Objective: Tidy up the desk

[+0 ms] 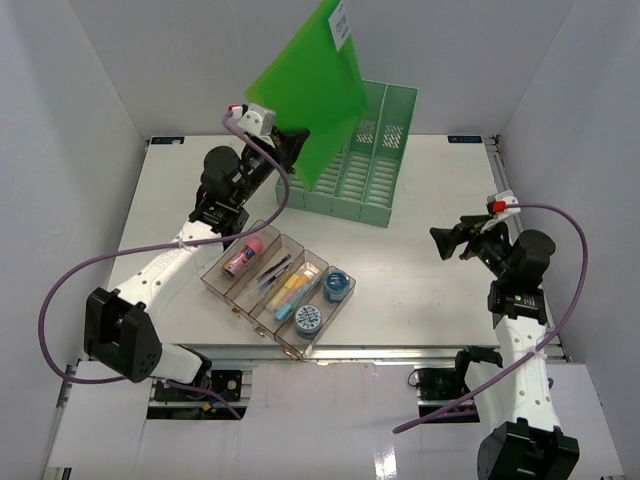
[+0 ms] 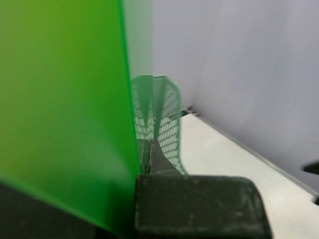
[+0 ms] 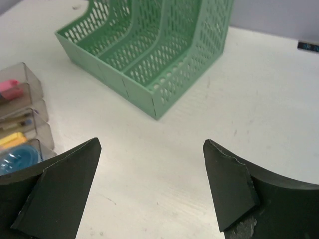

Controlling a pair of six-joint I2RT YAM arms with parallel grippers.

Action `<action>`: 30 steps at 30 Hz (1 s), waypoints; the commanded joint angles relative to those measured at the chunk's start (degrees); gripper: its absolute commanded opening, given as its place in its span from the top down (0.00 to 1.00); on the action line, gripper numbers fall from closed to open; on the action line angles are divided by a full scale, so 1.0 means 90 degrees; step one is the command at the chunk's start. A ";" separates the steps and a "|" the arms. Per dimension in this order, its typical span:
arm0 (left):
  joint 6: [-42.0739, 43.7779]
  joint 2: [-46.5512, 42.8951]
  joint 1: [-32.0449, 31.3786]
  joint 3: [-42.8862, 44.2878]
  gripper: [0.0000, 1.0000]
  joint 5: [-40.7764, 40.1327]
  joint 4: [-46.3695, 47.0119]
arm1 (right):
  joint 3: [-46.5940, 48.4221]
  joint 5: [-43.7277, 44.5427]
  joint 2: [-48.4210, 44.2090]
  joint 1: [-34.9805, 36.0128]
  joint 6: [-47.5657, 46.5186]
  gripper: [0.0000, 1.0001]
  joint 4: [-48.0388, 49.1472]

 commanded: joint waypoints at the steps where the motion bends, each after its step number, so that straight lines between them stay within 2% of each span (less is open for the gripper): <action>1: 0.0690 0.0127 0.0019 0.0300 1.00 -0.1159 -0.0300 | -0.0391 -0.0073 -0.0615 -0.0254 -0.0260 0.10 0.0756; 9: 0.1024 0.0531 0.0021 0.0439 1.00 -0.1527 -0.0229 | -0.0543 -0.0183 -0.0801 -0.0295 -0.0199 0.10 0.0816; 21: 0.1043 0.2008 0.0014 0.1479 1.00 -0.1423 -0.0067 | -0.0548 -0.0026 -0.0820 -0.0312 -0.0161 0.10 0.0813; 26: 0.1043 0.2457 0.0021 0.1648 1.00 -0.1437 0.0338 | -0.0524 0.0041 -0.0830 -0.0325 -0.0161 0.10 0.0816; 30: 0.1197 0.2632 0.0021 0.1273 1.00 -0.1418 0.1159 | -0.0514 0.0025 -0.0820 -0.0334 -0.0126 0.10 0.0816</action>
